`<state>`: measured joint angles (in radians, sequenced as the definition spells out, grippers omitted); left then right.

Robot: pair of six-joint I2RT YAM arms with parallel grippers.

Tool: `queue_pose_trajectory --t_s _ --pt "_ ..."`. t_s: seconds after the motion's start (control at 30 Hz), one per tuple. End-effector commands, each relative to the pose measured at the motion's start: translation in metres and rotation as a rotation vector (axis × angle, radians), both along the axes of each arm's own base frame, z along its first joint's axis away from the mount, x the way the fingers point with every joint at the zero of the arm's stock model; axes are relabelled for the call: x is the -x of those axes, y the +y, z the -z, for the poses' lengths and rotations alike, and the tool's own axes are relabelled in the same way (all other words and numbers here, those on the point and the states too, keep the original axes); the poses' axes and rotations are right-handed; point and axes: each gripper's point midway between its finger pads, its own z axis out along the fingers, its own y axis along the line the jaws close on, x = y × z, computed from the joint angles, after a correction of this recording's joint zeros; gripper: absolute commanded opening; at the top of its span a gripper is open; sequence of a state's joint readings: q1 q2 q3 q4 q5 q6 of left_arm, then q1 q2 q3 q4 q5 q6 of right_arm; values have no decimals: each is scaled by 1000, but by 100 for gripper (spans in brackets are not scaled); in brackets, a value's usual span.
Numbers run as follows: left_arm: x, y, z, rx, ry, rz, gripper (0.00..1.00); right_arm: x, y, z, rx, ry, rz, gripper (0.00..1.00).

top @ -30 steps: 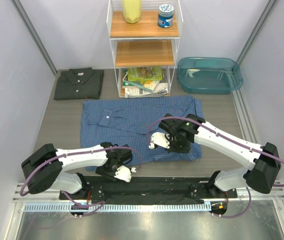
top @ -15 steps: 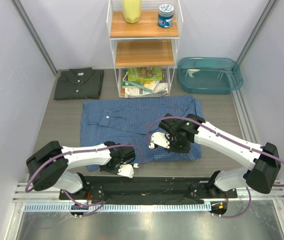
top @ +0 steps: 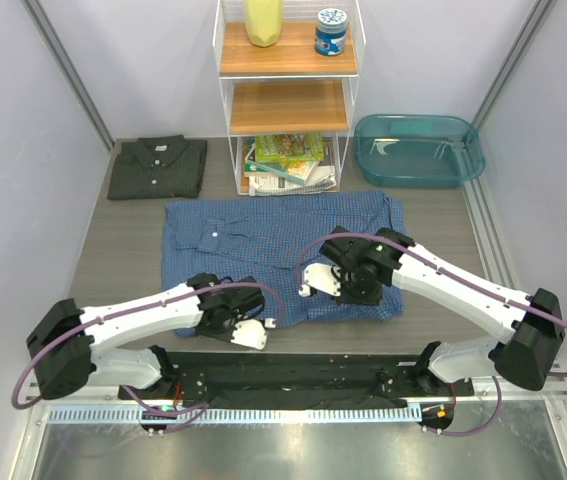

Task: Fold and stack the long sleeve shirts
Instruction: Fold the shirt

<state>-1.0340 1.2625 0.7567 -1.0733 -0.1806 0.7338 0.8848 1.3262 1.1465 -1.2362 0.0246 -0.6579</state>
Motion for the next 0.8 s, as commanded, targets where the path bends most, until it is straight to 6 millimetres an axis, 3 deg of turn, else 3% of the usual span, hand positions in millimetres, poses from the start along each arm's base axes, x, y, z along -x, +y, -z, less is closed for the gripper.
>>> queue_pose_trajectory --t_s 0.0,0.13,0.27,0.4,0.47,0.57,0.77 --pt "1 7 -30 52 20 1 0 -7 -5 -26 -49 -82 12 1" --pt "-34 20 -44 93 -37 32 0 -20 -11 -36 -42 -132 13 1" --pt "-79 30 -60 132 -69 -28 0 -50 -12 -50 -43 -199 8 1" --pt "-120 26 -68 164 -101 -4 0 -94 -12 -59 -17 -245 6 1" --pt "-138 26 -71 164 -106 23 0 -119 -10 -73 -11 -306 -23 1" --pt "-155 25 -67 170 -89 65 0 -154 -11 -80 19 -351 -63 1" --pt "-202 24 -62 163 -138 136 0 -223 -12 -80 85 -415 -96 1"
